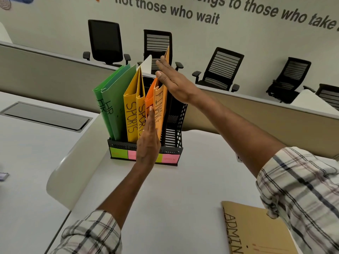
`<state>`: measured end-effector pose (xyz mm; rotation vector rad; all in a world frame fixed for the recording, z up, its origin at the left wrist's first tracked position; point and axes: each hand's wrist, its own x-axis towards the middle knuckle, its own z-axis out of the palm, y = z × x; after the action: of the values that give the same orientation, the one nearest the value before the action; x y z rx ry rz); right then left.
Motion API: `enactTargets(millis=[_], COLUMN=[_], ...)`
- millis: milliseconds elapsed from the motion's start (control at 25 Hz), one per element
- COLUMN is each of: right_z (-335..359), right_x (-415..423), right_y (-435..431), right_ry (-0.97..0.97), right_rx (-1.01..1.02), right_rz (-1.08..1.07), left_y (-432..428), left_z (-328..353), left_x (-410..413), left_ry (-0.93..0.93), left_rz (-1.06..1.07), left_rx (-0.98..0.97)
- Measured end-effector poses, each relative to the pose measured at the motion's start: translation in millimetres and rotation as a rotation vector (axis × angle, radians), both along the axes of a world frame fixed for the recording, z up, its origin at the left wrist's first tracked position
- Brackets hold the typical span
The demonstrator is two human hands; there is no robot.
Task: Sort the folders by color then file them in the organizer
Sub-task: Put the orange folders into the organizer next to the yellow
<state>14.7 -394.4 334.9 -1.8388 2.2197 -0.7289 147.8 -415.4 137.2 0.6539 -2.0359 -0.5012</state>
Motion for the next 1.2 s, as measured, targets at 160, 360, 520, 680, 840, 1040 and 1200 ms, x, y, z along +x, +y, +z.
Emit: enactTargets(millis=[160, 360, 520, 680, 840, 1040, 1200], right_z=[-14.0, -62.8, -70.7, -74.3, -84.7, -114.0, -172.5], right_x=[-15.9, -28.8, -27.8, -27.0, -15.7, 0.5, 12.8], right_y=[-15.1, -12.7, -14.8, -2.7, 31.8, 111.0, 209.8], right_ry=[-0.069, -0.049, -0.071, -0.065, -0.075, -0.057, -0.09], right_rx=[0.068, 0.165, 0.102, 0.041, -0.005, -0.048, -0.032], right_rz=[-0.038, 0.047, 0.031, 0.014, -0.019, -0.112, -0.258], left_y=[-10.2, -16.5, -11.8, -3.6, 12.0, 59.4, 128.7], left_z=[-11.4, -24.9, -33.6, -34.2, -35.4, -41.2, -51.4], left_x=[-8.2, -13.8, -19.2, -14.1, -2.5, 14.2, 17.4], left_ry=[-0.051, -0.099, -0.168, -0.223, -0.271, -0.321, -0.364], left_rz=[0.018, -0.003, 0.089, 0.105, 0.114, 0.033, -0.095], left_rx=[0.006, -0.088, -0.169, -0.145, -0.118, -0.11, -0.097])
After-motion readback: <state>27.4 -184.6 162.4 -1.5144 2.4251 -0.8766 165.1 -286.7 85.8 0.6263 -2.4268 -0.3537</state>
